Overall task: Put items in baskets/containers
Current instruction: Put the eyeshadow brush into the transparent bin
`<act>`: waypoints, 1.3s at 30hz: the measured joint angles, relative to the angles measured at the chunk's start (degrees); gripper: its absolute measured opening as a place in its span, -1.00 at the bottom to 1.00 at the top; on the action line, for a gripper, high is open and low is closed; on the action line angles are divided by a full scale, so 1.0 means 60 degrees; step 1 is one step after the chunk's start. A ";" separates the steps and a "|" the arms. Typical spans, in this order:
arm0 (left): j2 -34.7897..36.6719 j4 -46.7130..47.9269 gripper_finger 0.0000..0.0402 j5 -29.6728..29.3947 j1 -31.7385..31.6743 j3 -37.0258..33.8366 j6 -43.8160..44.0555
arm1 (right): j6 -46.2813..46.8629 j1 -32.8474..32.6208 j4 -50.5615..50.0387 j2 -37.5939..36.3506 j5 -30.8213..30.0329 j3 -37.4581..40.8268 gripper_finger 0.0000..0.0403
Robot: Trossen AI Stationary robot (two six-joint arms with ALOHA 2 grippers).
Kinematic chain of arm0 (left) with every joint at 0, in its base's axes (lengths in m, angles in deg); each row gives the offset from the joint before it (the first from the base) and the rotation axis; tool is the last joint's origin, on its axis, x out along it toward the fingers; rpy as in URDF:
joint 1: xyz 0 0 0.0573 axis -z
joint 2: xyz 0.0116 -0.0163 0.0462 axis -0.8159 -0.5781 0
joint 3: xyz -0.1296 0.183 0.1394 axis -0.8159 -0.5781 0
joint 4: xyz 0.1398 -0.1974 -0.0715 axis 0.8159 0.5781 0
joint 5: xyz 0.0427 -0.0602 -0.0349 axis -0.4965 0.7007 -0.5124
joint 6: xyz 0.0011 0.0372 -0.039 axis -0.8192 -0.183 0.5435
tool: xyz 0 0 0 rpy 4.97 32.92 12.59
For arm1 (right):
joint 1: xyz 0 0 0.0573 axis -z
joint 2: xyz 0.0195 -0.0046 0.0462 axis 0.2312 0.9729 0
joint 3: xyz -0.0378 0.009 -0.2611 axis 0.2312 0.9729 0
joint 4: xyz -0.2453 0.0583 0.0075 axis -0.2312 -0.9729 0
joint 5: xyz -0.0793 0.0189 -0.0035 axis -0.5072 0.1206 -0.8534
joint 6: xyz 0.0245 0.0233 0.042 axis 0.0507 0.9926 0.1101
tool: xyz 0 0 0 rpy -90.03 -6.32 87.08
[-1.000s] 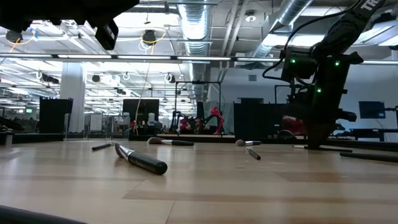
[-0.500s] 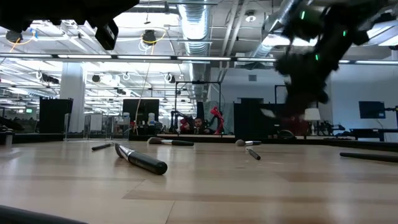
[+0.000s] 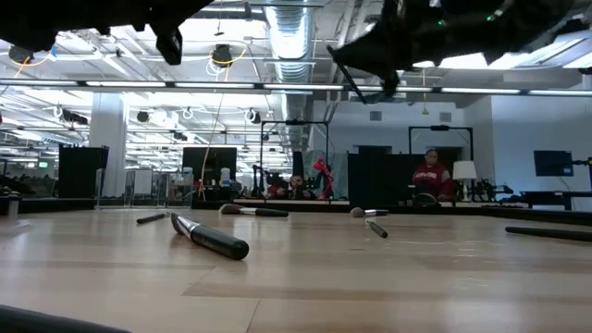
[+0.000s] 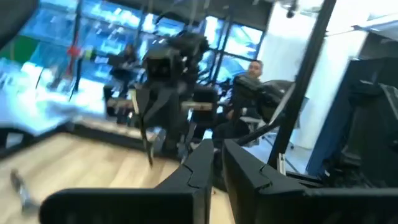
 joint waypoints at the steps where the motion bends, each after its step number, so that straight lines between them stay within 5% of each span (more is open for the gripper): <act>1: 0.0000 -0.0108 -0.77 0.0214 -0.0132 0.0000 -0.0153 | -0.0165 0.0093 0.0420 0.0175 0.0321 0.0000 -0.99; 9: -0.0107 -0.0766 -0.27 0.1106 -0.1501 0.0000 -0.0484 | -0.1339 0.0426 0.2002 0.1551 0.1721 -0.0892 -0.99; 16: -0.1560 -0.1188 0.06 0.1302 -0.2609 0.0456 -0.0973 | -0.1607 0.0571 0.2070 0.3105 0.2641 -0.2544 -0.99; 24: -0.1982 -0.1242 0.08 0.2260 -0.3428 0.0809 -0.0980 | -0.1531 0.1035 0.1671 0.3617 0.3676 -0.3053 -0.99; 39: -0.1978 -0.1464 0.07 0.2675 -0.3487 0.0816 -0.0626 | -0.1384 0.1167 0.1793 0.3619 0.3702 -0.3053 -0.99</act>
